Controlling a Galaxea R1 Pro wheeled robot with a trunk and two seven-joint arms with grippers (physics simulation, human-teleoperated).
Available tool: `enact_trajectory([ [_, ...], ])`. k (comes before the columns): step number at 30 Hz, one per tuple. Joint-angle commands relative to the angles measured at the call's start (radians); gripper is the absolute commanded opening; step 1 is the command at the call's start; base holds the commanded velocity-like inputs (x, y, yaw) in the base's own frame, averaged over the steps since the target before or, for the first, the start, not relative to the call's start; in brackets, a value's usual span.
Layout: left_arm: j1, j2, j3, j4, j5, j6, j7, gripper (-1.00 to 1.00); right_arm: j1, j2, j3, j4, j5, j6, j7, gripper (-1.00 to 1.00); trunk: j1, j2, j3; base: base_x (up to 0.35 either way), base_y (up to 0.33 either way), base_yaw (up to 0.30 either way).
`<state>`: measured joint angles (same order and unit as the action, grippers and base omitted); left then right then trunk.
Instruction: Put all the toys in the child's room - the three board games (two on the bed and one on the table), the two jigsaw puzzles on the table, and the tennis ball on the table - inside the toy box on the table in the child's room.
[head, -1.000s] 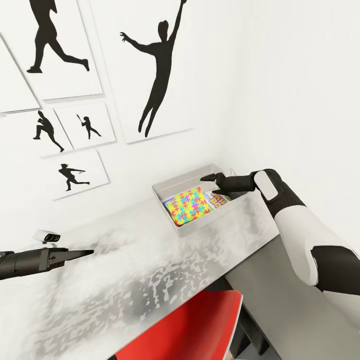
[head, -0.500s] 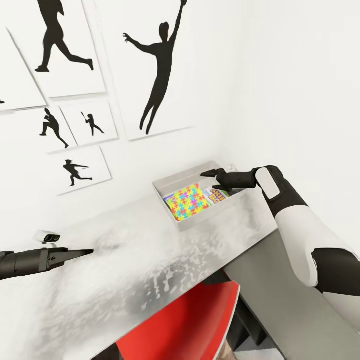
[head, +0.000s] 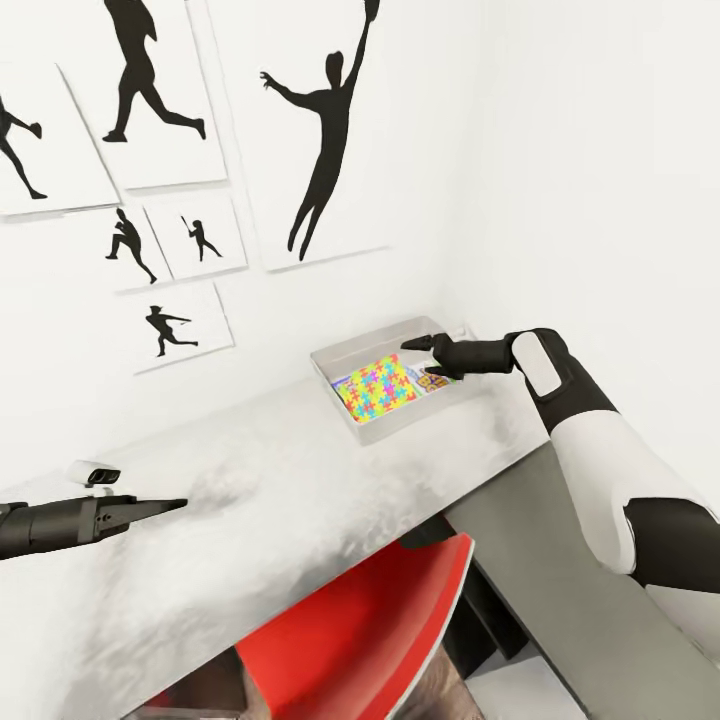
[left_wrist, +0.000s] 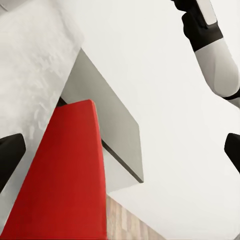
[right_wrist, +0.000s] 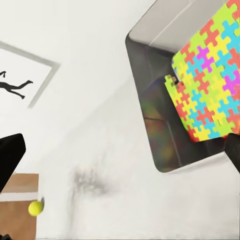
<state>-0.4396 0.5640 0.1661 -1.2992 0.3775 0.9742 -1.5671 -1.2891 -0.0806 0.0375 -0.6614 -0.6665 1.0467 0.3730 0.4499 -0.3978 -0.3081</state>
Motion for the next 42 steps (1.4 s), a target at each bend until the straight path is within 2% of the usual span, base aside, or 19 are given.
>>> enact_trajectory([
  [1,-0.001,0.001,0.000,0.000,0.000,0.011,-0.004,1.00,-0.001,-0.001,0.003,0.000,0.010,0.001,0.010,1.00,0.000,-0.002,-0.002,-0.285,0.000,0.064],
  [13,-0.001,0.002,0.000,0.000,0.001,0.011,-0.004,1.00,-0.001,0.000,0.002,-0.003,0.016,0.001,0.008,1.00,0.000,-0.002,0.005,-0.261,0.000,0.224],
  [22,-0.001,0.002,0.000,0.000,0.002,0.011,-0.004,1.00,-0.001,0.000,0.011,-0.073,0.017,0.001,0.007,1.00,0.000,-0.002,0.013,-0.030,0.000,0.264],
  [42,-0.001,0.003,0.001,0.002,0.001,0.009,-0.004,1.00,0.004,-0.001,0.014,-0.086,0.018,0.001,0.007,1.00,0.000,-0.002,0.032,-0.008,0.000,0.250],
])
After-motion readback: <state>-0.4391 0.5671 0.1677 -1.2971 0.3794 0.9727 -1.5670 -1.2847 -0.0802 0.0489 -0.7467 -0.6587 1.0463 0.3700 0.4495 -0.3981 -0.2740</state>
